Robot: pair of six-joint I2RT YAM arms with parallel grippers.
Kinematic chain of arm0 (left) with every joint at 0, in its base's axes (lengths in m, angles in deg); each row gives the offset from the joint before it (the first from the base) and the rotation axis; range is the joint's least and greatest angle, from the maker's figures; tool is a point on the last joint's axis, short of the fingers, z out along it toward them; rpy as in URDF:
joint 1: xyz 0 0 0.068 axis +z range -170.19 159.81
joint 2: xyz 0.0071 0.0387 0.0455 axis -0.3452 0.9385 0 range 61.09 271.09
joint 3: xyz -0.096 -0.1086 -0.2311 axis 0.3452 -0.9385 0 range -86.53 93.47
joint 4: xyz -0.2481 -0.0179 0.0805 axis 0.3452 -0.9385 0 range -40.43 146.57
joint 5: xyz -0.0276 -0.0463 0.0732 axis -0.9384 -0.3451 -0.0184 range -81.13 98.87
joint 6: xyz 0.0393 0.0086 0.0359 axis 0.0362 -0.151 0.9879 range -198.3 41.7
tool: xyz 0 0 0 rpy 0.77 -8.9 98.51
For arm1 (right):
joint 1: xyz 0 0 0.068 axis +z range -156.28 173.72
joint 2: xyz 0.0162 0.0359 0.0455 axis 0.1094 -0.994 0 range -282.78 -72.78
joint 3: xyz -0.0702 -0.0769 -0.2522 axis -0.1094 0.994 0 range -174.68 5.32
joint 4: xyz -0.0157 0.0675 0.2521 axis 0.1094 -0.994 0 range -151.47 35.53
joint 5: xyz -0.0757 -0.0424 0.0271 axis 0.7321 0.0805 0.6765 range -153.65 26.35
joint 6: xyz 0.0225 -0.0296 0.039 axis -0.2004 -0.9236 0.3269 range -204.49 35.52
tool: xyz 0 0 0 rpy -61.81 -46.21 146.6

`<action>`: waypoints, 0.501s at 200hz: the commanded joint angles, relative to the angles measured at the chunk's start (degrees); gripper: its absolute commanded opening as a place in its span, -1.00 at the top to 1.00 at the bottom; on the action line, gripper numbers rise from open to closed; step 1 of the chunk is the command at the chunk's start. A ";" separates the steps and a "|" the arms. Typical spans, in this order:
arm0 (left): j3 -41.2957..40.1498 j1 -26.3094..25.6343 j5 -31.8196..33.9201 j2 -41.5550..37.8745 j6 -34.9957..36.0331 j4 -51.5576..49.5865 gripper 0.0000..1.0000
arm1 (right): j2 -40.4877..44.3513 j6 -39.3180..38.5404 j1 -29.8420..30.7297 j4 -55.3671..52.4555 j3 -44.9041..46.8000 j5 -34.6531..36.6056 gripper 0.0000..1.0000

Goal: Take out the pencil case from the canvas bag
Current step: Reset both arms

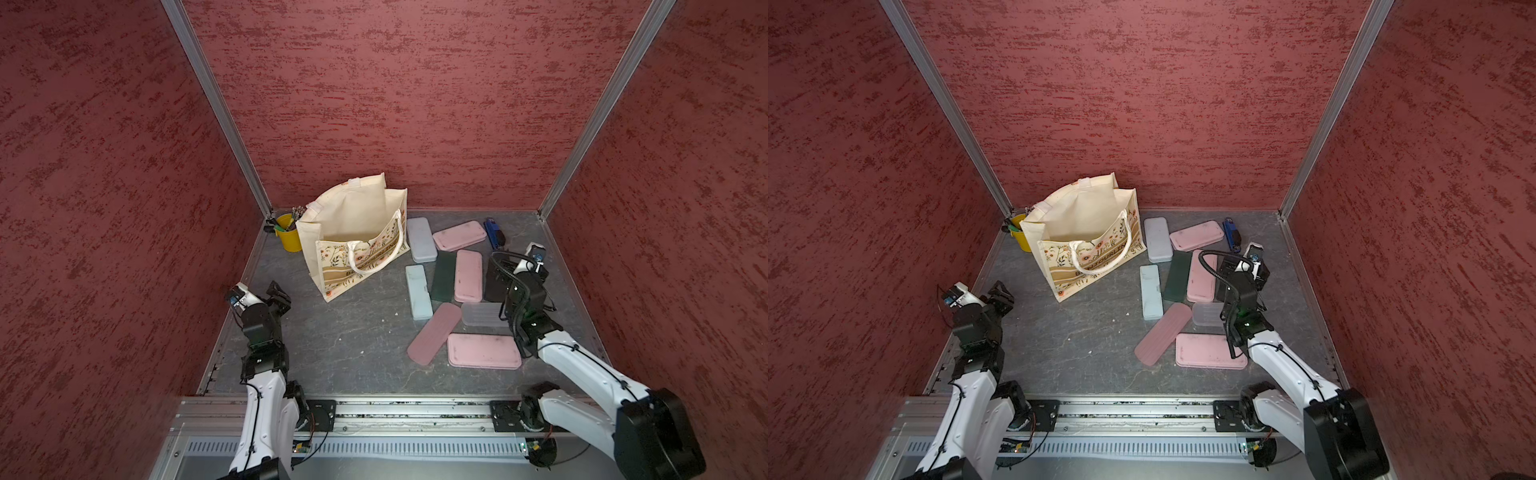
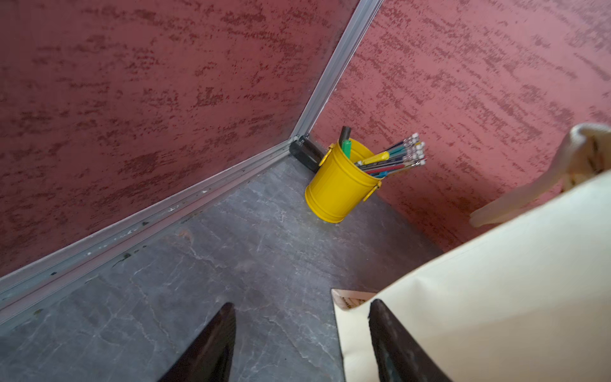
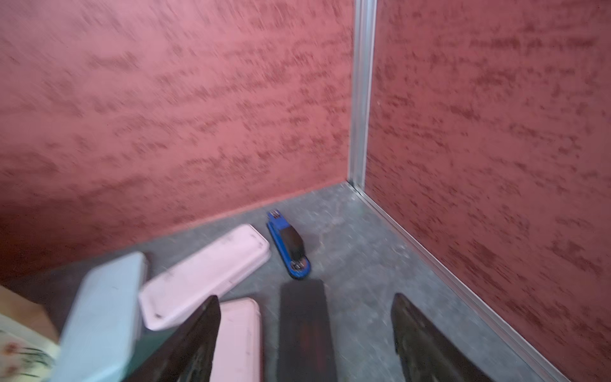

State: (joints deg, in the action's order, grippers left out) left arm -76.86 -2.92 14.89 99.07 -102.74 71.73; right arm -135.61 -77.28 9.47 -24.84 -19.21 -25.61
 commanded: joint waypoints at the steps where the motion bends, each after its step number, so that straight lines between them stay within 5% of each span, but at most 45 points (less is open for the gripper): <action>1: -4.11 -0.92 2.59 1.17 4.57 11.63 -0.29 | -6.87 -1.46 -3.75 15.92 5.25 0.73 -0.64; 20: -6.60 -1.83 1.31 4.63 6.38 19.45 -0.30 | -17.25 -6.16 -4.67 33.10 8.72 3.49 -0.67; 52: -8.43 -5.05 0.22 13.80 10.96 31.41 -0.29 | -26.93 -11.28 -6.14 40.84 5.49 -1.84 -0.78; 80: -7.63 -6.76 -2.57 21.81 13.29 40.04 -0.30 | -24.99 -7.78 -9.56 37.90 6.07 -9.00 -0.78; 100: -6.46 -7.04 -9.68 27.98 14.51 45.88 -0.30 | -22.29 -6.89 -12.57 48.87 14.08 -19.41 -0.76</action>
State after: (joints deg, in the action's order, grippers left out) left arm -84.77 -9.28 12.64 122.06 -91.66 105.47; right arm -160.94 -84.87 -0.13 9.87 -12.09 -32.98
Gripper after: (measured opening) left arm 0.649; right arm 0.886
